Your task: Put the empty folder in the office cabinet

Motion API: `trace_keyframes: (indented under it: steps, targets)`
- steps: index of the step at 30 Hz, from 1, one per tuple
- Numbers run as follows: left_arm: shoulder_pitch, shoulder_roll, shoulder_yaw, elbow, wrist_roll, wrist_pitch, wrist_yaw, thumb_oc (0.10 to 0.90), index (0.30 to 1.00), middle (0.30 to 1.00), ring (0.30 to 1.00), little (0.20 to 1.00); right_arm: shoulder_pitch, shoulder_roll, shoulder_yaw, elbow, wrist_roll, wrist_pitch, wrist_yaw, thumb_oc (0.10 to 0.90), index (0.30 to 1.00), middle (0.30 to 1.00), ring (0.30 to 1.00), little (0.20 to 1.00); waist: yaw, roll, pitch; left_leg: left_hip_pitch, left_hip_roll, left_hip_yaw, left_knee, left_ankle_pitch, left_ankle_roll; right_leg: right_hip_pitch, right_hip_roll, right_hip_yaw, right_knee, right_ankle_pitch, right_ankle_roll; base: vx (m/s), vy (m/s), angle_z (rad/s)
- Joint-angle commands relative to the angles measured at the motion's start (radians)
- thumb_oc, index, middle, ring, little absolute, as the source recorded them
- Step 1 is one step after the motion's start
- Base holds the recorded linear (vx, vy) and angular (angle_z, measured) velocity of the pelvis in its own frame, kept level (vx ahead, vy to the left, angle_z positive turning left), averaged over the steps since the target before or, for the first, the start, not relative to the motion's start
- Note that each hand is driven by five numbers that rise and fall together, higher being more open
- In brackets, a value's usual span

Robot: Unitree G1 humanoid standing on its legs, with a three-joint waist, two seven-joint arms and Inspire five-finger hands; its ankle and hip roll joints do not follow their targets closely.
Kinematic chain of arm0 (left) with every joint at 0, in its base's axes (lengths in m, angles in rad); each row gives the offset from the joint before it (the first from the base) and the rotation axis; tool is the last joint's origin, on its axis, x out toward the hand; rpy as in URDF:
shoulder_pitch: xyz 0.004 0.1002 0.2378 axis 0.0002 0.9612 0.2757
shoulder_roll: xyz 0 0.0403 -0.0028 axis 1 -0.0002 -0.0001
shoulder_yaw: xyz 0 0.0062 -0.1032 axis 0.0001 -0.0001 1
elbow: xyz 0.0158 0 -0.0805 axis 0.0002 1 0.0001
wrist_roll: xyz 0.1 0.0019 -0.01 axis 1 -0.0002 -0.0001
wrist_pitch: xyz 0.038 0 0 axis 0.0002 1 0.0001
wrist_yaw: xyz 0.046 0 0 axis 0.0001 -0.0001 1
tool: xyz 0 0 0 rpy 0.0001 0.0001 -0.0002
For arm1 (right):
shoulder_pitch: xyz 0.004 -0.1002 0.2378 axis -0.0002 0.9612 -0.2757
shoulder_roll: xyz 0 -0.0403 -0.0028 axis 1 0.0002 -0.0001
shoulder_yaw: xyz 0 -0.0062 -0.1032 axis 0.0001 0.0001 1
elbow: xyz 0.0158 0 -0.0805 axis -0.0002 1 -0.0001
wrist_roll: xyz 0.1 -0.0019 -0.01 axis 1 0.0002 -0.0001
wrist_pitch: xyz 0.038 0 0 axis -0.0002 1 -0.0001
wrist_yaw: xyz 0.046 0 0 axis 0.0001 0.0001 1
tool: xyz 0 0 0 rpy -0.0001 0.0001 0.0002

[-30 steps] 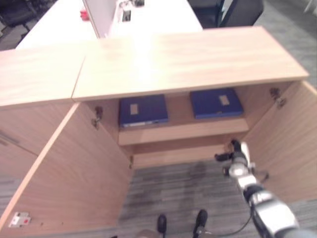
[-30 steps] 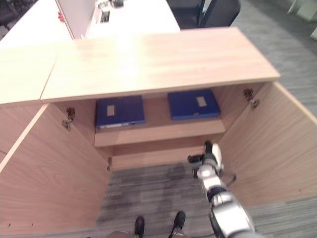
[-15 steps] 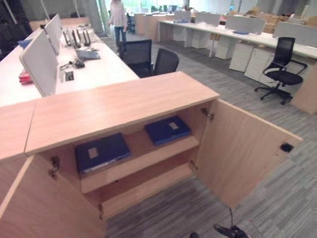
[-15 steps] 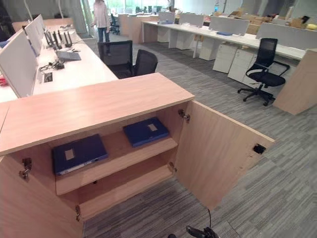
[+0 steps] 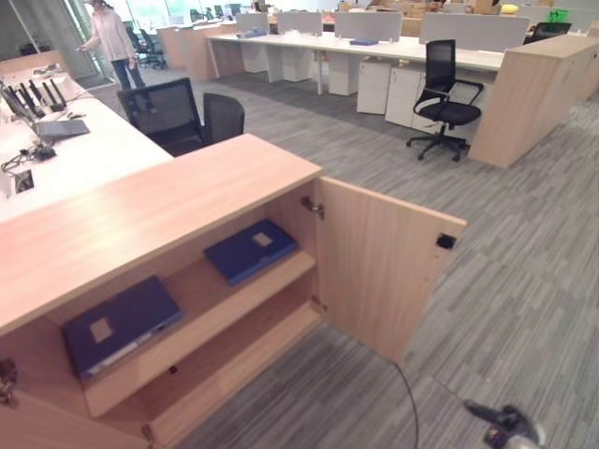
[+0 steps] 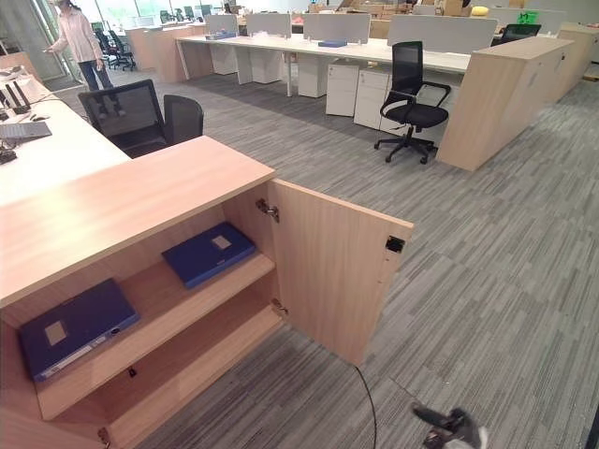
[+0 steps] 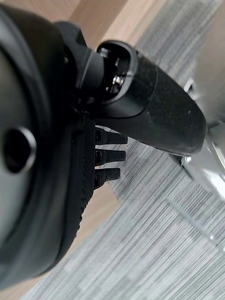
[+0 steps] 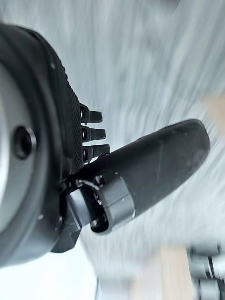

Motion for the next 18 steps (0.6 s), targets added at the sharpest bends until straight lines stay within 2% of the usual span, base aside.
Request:
trace_keyframes:
  steps: [1,5,9,17,18]
  targets:
    - [-0.076,-0.023,-0.005,0.016,-0.018,-0.018,-0.011,0.8,0.9,0.9,0.9,0.9,-0.143,-0.024,-0.011,-0.026,-0.09,-0.074,-0.019,0.8,0.9,0.9,0.9,0.9,0.01,-0.067,-0.008,-0.019,-0.106,-0.094,0.013,-0.114,0.074,-0.091,-0.027,-0.001,0.035,0.005,0.042,0.07,-0.177,-0.05]
    - [-0.073,-0.001,-0.013,-0.01,-0.027,-0.015,-0.023,0.8,0.9,0.9,0.9,0.9,-0.247,-0.152,0.058,-0.059,-0.162,-0.066,0.011,0.8,0.9,0.9,0.9,0.9,0.029,-0.06,0.0,-0.034,-0.078,-0.117,0.046,-0.112,0.052,-0.071,-0.005,-0.022,0.042,-0.034,0.019,0.06,-0.188,0.24]
    - [-0.067,0.012,0.001,-0.016,-0.049,-0.013,-0.027,0.8,0.9,0.9,0.9,0.9,-0.327,-0.199,0.121,-0.103,-0.183,-0.073,0.029,0.8,0.9,0.9,0.9,0.9,0.04,-0.053,0.01,-0.044,-0.061,-0.135,0.078,-0.113,0.039,-0.059,0.011,-0.032,0.051,-0.06,0.002,0.05,-0.126,0.18]
    - [-0.054,0.01,0.002,-0.029,-0.084,-0.012,-0.044,0.8,0.9,0.9,0.9,0.9,-0.464,-0.211,0.297,-0.132,-0.207,-0.066,0.104,0.8,0.9,0.9,0.9,0.9,0.065,-0.054,0.033,-0.068,-0.04,-0.16,0.14,-0.116,0.022,-0.04,0.032,-0.052,0.067,-0.099,-0.029,0.02,-0.096,0.14]
    - [-0.048,0.01,-0.003,-0.035,-0.091,-0.012,-0.05,0.8,0.9,0.9,0.9,0.9,-0.492,-0.207,0.349,-0.14,-0.208,-0.061,0.131,0.8,0.9,0.9,0.9,0.9,0.073,-0.059,0.037,-0.069,-0.036,-0.164,0.15,-0.115,0.018,-0.029,0.04,-0.057,0.065,-0.106,-0.036,0.03,-0.087,0.1]
